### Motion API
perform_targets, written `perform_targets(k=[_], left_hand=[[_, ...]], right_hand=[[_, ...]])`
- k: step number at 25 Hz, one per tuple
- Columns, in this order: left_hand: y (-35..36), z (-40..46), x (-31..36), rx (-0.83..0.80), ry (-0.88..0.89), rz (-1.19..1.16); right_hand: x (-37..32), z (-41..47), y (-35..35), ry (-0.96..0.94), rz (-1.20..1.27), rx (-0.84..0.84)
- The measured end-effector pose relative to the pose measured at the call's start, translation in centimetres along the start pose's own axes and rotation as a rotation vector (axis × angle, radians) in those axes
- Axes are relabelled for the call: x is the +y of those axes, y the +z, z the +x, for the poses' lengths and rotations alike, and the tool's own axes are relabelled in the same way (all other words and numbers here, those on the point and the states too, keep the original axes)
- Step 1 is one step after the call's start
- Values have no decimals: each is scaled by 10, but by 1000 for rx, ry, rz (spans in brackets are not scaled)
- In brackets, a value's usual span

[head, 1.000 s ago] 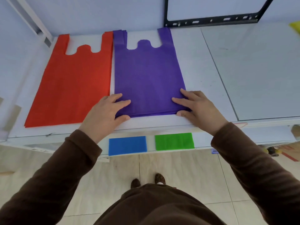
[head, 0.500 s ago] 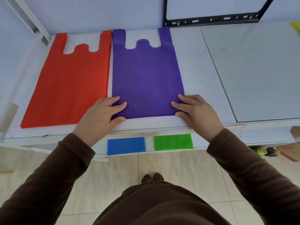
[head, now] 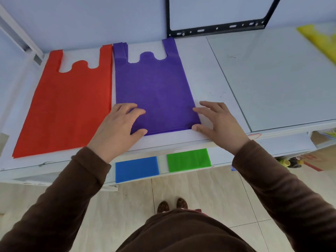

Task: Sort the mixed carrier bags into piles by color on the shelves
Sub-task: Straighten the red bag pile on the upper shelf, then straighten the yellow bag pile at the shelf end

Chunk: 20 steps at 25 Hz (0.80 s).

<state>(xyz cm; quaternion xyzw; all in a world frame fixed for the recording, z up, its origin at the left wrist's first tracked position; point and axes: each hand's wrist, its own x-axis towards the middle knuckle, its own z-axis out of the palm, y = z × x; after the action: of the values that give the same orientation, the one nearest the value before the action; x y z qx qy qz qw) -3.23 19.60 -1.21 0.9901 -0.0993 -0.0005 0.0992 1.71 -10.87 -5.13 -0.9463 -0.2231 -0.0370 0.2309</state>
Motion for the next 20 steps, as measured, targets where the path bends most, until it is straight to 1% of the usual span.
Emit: perform_targets(k=[3, 7, 10, 12, 16, 20], left_hand=[[-1, 29, 46, 54, 88, -23], [14, 70, 129, 55, 219, -62], [29, 104, 209, 70, 300, -82], [42, 128, 276, 82, 344, -93], [68, 169, 394, 101, 362, -159], [92, 207, 472, 75, 376, -194]], right_hand=[[22, -20, -23, 30, -37, 77], [78, -60, -63, 124, -55, 150], [137, -96, -105, 171, -89, 203], [185, -121, -138, 196, -109, 221], [277, -159, -204, 226, -138, 224], [355, -172, -250, 225, -140, 232]])
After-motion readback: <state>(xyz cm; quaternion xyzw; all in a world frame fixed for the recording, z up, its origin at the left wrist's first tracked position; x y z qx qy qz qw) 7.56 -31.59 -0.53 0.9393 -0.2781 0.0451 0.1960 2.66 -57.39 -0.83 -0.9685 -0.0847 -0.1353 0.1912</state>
